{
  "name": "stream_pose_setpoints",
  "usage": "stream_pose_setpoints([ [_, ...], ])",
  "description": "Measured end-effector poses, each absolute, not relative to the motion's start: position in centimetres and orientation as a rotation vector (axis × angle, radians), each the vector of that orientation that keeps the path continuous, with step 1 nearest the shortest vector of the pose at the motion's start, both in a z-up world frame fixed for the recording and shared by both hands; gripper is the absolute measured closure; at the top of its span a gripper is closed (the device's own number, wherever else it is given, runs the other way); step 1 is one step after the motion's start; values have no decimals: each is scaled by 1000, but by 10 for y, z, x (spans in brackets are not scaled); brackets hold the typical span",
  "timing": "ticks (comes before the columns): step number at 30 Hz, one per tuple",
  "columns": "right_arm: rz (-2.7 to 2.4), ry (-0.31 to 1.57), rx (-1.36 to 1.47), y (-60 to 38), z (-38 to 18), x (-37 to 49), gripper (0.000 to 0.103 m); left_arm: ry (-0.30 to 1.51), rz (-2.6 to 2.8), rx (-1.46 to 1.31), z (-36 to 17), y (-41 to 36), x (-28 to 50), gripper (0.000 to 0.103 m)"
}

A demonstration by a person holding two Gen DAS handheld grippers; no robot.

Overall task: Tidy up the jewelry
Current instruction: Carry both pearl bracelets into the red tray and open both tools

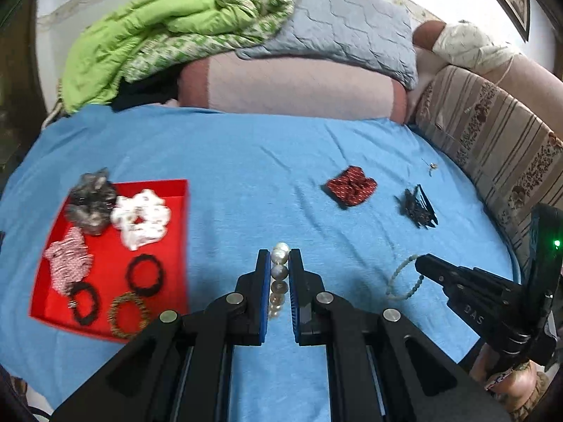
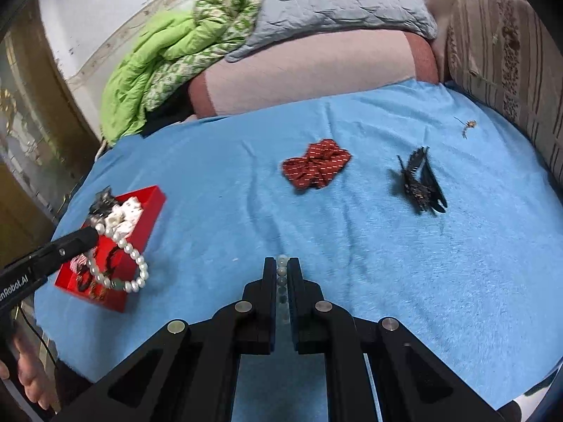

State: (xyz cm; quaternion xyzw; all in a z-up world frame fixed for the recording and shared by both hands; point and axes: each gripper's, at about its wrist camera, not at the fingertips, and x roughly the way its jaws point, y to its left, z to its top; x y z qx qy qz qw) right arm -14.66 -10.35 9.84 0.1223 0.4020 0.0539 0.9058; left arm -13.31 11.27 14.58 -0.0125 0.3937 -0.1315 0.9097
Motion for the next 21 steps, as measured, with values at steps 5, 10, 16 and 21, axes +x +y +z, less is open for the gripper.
stream_pose_setpoints([
  [5,156,823,209,-79,107,-154,96,802,-220,-57,150,141,-140,93],
  [10,206,826,169,-54,114,-157,96,791,-156,-96,153,177,-144,93],
  [16,269,839,135,-26,119,-153,96,767,-57,-124,156,224,-148,93],
  [21,329,854,108,2,123,-143,96,764,1,-175,153,263,-149,93],
])
